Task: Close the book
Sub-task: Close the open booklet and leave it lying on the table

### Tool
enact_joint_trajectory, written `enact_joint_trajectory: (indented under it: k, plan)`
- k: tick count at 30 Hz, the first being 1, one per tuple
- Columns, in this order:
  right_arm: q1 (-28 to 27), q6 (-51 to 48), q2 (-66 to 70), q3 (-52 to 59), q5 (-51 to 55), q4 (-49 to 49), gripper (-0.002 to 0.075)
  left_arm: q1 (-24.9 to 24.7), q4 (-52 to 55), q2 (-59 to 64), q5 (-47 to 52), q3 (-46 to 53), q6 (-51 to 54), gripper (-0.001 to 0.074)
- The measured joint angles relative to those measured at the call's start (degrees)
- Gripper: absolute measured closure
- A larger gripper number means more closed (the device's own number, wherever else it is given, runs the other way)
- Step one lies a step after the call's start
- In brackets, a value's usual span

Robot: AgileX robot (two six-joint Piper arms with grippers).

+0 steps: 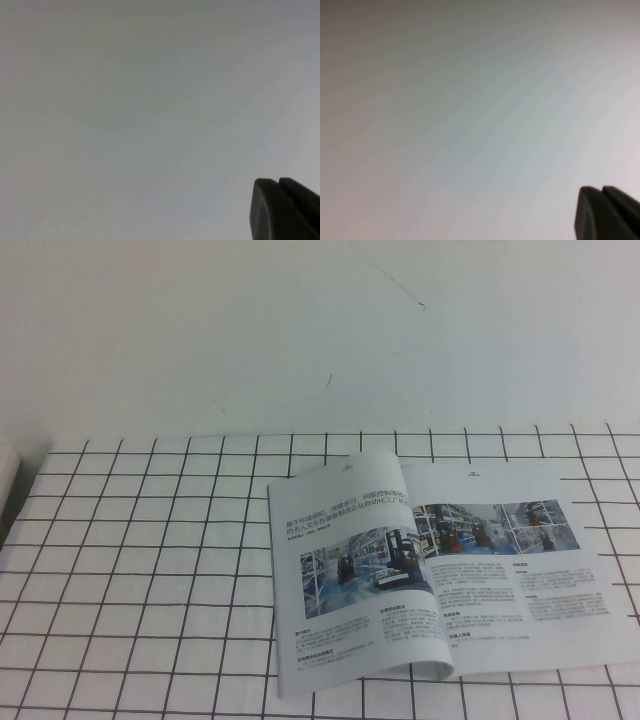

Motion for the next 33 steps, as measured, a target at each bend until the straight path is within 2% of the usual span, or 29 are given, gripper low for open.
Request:
enact_joint_trajectory:
  k: [4,7,11,15,20,24,33]
  plan:
    - [0.0,0.48,8.82,-10.66,11.18,0.0,0.0729,0.0,6.74,7.26,11.82,-8.86,0.0,0.0738]
    - [0.0,0.48,17.04,-16.82,23.62,0.05,0.0729,0.0,8.69,13.18,23.22,-13.72,0.0,0.0738]
    - [0.0,0.36,26.55,-20.94,38.87,0.14,0.0729,0.0,7.85,19.73,35.75,-15.07,0.0,0.0738]
    - [0.0,-4.9,33.39,-21.0,49.49,-0.31,0.0729,0.0,7.29,25.65,47.69,-14.96,0.0,0.0738]
    - [0.0,-7.04,39.8,-19.93,53.88,2.44,0.0729,0.0,1.64,30.21,52.14,-12.92,0.0,0.0738]
    - [0.0,-9.45,45.74,-19.18,55.98,8.95,0.0729,0.0,-1.3,35.64,55.16,-11.67,0.15,0.0738]
    - [5.27,-34.08,68.74,-23.2,58.26,30.74,0.0729,0.0,-13.89,52.47,56.36,-11.59,7.09,0.0738]
